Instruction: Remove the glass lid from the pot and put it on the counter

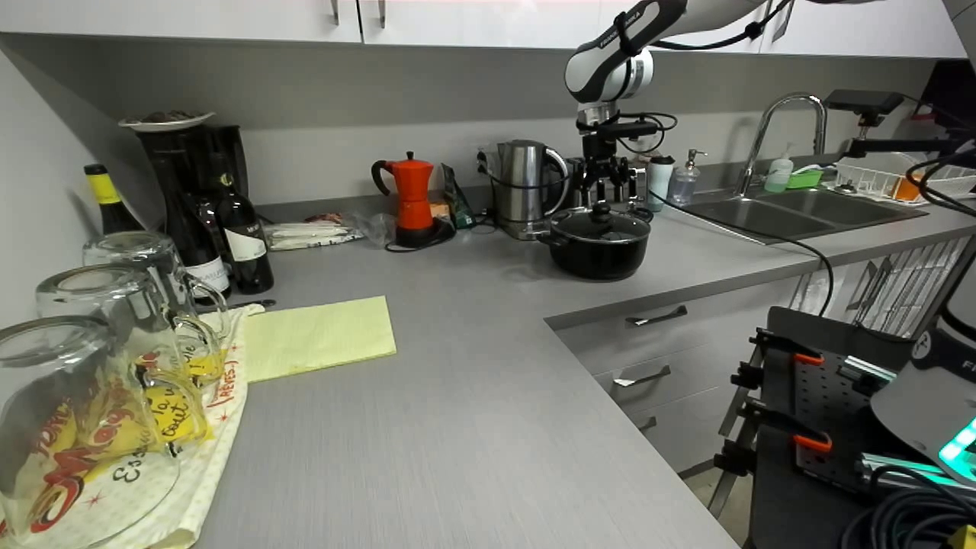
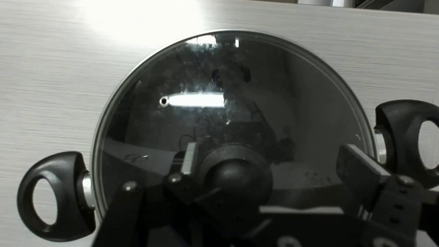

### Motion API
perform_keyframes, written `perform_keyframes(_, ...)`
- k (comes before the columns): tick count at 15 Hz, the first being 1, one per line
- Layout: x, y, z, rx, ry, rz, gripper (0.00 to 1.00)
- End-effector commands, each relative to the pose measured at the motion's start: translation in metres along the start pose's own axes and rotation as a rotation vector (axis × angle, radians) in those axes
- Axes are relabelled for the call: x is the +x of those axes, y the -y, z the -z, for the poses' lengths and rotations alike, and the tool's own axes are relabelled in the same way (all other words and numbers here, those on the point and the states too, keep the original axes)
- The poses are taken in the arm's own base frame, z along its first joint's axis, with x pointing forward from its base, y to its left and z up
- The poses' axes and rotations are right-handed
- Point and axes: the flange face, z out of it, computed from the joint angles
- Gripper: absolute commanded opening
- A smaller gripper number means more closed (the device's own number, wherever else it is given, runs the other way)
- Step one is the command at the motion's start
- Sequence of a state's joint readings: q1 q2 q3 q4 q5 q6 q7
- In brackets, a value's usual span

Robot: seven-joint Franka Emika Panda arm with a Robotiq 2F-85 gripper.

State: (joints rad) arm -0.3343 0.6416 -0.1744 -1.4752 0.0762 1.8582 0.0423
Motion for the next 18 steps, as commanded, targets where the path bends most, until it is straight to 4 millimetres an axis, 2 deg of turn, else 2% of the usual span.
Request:
perform_keyframes(1, 0.015, -0.003, -0.003, 0.012, 0.022, -0.060, 1.00)
perform_keyframes(5, 0.021, -0.006, -0.010, 0.006, 0.040, -0.100, 1.00)
perform_keyframes(12, 0.029, -0.017, -0.012, 0.002, 0.043, -0.161, 1.00)
perform_keyframes(13, 0.029, -0.017, -0.012, 0.001, 0.043, -0.163, 0.81)
perform_keyframes(18, 0.031, -0.016, -0.009, -0.001, 0.042, -0.165, 0.44)
